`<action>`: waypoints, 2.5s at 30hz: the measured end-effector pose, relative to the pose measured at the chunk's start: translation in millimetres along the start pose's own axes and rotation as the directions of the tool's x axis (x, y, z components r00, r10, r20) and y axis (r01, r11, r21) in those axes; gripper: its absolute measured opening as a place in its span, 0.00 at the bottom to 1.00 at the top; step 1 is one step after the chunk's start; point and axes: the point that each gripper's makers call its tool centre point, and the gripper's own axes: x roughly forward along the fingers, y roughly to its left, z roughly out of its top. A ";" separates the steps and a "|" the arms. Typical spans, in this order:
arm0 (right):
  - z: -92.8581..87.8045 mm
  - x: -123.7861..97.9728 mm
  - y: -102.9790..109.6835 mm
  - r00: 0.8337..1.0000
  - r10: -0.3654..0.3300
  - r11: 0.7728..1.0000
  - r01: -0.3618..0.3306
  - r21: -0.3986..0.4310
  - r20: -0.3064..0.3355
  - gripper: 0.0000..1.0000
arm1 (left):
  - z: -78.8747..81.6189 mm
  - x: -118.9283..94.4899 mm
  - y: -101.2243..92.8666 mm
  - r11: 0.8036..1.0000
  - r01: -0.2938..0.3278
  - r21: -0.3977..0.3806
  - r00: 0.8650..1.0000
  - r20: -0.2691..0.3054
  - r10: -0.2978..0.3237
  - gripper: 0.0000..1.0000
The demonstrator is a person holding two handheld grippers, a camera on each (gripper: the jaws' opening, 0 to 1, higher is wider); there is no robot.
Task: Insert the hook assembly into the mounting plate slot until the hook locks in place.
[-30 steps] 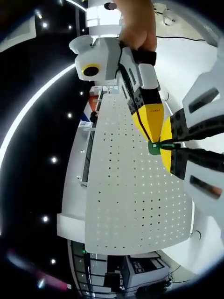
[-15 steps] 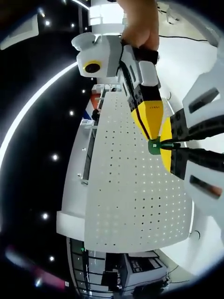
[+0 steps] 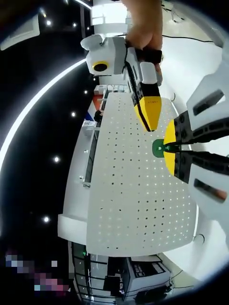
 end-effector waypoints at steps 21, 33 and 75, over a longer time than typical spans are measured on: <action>4.3 -38.9 -35.8 0.987 -0.143 0.987 0.137 0.080 0.067 0.20 | 23.5 -12.0 18.3 0.998 -0.051 -0.021 0.997 0.061 0.053 0.03; 8.5 -59.3 -41.5 0.983 -0.165 0.980 0.154 0.126 0.080 0.35 | 39.0 -17.6 31.9 0.996 -0.086 -0.017 0.992 0.097 0.087 0.03; 37.3 -96.5 -54.0 0.968 -0.227 0.971 0.216 0.102 0.111 0.59 | 143.7 5.1 166.2 0.921 -0.384 0.060 0.889 0.294 0.352 0.03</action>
